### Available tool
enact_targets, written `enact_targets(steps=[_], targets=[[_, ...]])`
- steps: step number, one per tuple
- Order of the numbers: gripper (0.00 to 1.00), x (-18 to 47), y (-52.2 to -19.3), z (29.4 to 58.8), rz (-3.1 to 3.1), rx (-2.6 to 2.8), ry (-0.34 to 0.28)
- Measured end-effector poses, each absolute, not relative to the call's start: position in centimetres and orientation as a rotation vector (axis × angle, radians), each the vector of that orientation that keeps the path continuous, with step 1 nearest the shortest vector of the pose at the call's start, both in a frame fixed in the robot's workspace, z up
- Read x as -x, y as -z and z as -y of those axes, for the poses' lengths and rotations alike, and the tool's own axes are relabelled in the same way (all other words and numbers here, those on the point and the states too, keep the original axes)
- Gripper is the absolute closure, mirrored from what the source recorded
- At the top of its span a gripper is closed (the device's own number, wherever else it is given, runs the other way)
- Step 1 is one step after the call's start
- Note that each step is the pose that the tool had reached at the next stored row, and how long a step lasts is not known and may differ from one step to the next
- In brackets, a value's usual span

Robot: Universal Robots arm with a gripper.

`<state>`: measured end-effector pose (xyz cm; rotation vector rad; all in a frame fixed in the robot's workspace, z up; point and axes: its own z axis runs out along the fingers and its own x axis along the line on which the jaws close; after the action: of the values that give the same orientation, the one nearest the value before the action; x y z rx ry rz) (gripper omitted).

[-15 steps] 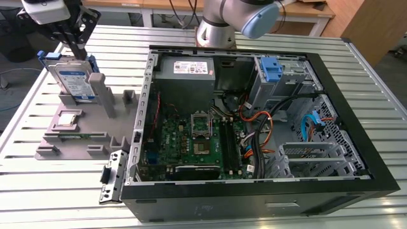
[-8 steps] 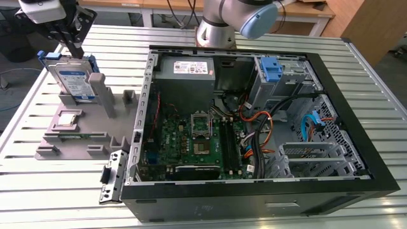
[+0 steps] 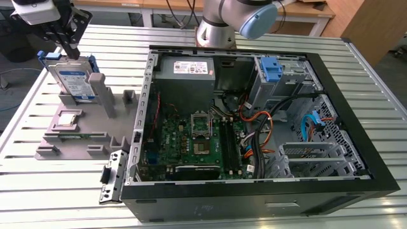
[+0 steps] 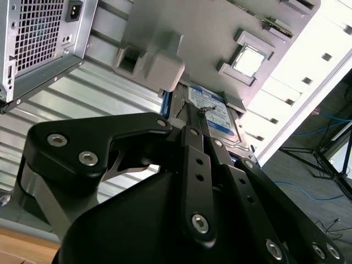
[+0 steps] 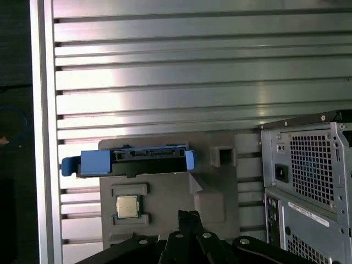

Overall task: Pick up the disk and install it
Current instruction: 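Reach for the disk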

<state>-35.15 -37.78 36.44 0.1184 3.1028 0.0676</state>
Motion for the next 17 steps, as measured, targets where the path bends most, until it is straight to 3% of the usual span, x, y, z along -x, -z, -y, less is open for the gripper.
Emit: enact_targets(steps=[12, 17], targets=[[0.90, 35.17, -35.88, 37.78, -3.117, -0.120, -0.069], [0.90, 35.19, -35.70, 37.78, -3.116, -0.120, -0.120]])
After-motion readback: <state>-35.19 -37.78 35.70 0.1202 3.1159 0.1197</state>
